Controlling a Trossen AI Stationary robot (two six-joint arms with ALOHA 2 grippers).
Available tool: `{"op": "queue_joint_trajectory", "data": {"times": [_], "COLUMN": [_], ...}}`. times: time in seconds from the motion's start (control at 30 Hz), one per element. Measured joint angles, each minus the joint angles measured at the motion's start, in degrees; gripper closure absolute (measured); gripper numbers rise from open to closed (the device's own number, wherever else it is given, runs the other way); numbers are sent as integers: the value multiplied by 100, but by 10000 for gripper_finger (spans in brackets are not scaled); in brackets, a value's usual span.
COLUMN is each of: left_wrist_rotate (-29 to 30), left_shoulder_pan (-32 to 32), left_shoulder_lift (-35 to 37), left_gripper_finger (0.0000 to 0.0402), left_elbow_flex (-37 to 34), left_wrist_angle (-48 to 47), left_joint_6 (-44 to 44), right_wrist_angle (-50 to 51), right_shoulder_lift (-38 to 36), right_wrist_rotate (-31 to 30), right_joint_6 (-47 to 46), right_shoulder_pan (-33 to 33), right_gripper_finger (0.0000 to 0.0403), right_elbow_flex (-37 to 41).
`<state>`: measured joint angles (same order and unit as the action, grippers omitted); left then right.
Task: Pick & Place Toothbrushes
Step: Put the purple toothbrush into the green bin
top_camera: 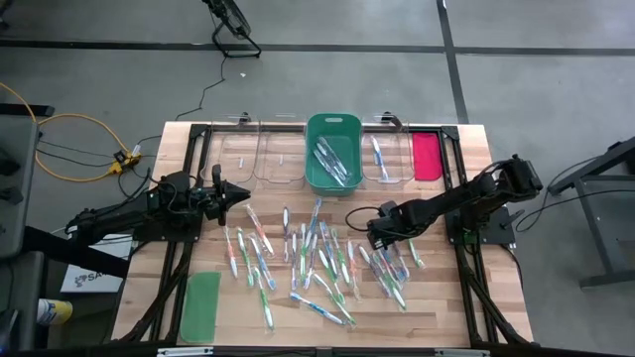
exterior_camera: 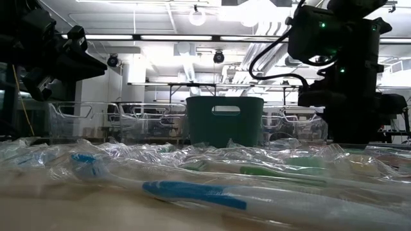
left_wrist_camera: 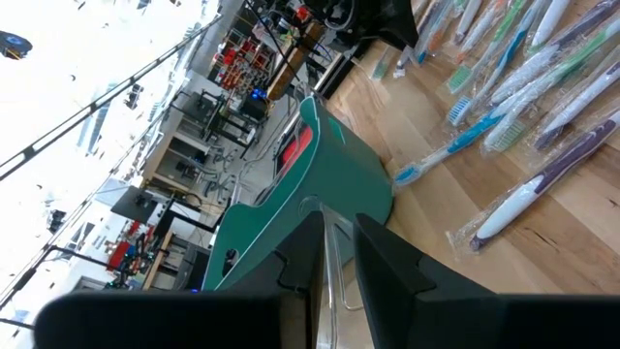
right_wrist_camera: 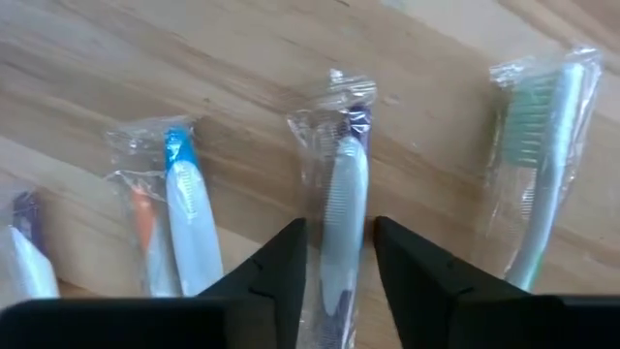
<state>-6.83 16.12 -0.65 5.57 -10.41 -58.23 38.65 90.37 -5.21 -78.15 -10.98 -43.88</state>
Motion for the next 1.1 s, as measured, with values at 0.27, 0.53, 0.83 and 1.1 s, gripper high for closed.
{"op": "queue_joint_trajectory", "data": {"times": [0.27,0.53,0.83,1.1], "left_wrist_rotate": [0,0,0,0], "left_shoulder_pan": [0,0,0,0], "left_shoulder_lift": [-1,-1,-2,-2], "left_gripper_finger": [346,346,346,346], "left_elbow_flex": [-1,0,-1,-1], "left_wrist_angle": [0,0,0,0], "left_joint_6": [1,0,-1,1], "right_wrist_angle": [8,-77,73,-913], "right_shoulder_lift": [0,-79,-518,-748], "right_wrist_rotate": [-74,-93,-821,-1446], "right_joint_6": [39,547,1750,3097], "right_shoulder_pan": [-2,13,257,951], "right_gripper_finger": [387,386,387,387], "right_elbow_flex": [3,-450,-1483,-2040]}}
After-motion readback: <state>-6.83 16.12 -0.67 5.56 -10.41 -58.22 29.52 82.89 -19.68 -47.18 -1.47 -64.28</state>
